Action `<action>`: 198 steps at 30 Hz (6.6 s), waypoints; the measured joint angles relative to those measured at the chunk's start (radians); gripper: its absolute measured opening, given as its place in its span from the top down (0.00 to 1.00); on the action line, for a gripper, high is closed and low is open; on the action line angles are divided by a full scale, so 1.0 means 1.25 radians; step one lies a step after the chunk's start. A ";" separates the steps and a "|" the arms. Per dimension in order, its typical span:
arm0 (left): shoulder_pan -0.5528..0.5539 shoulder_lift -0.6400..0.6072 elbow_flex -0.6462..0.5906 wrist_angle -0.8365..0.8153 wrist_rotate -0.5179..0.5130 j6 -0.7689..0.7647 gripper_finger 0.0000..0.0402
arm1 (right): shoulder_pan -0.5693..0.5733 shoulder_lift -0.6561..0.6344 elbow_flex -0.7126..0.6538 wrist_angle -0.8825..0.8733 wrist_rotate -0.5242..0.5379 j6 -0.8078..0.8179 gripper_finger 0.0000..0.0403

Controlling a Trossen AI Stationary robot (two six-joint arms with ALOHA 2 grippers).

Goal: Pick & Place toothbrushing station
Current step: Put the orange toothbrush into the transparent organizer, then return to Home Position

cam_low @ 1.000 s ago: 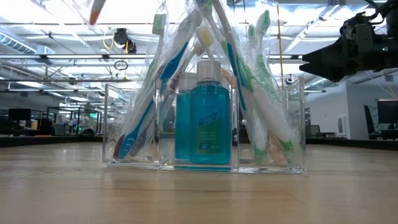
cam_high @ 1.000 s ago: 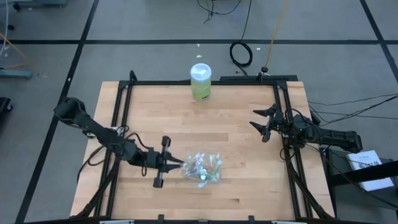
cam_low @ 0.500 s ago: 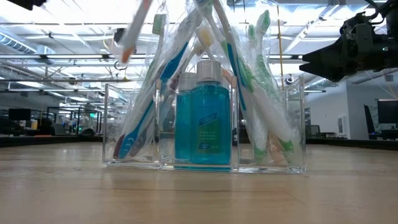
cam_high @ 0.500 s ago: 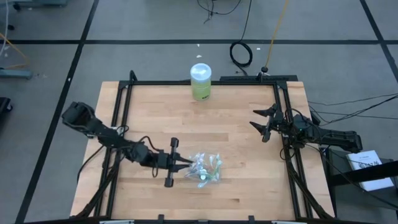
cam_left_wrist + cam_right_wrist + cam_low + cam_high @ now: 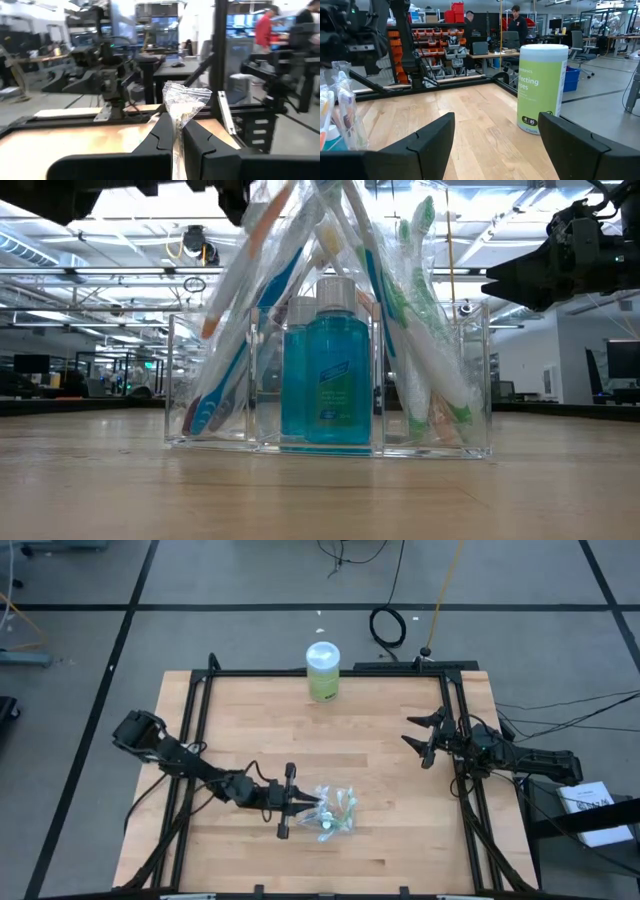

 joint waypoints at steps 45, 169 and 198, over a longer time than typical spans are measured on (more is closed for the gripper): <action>-0.064 0.109 -0.056 0.074 -0.180 -0.037 0.89 | 0.000 0.000 0.000 0.000 0.000 0.000 0.31; 0.310 -1.300 -0.516 -0.865 0.183 -0.127 0.43 | 0.000 0.000 0.000 0.000 0.000 0.000 0.31; 0.310 -1.300 -0.515 -0.860 0.184 -0.127 0.43 | 0.000 0.000 0.000 0.000 0.000 0.000 0.31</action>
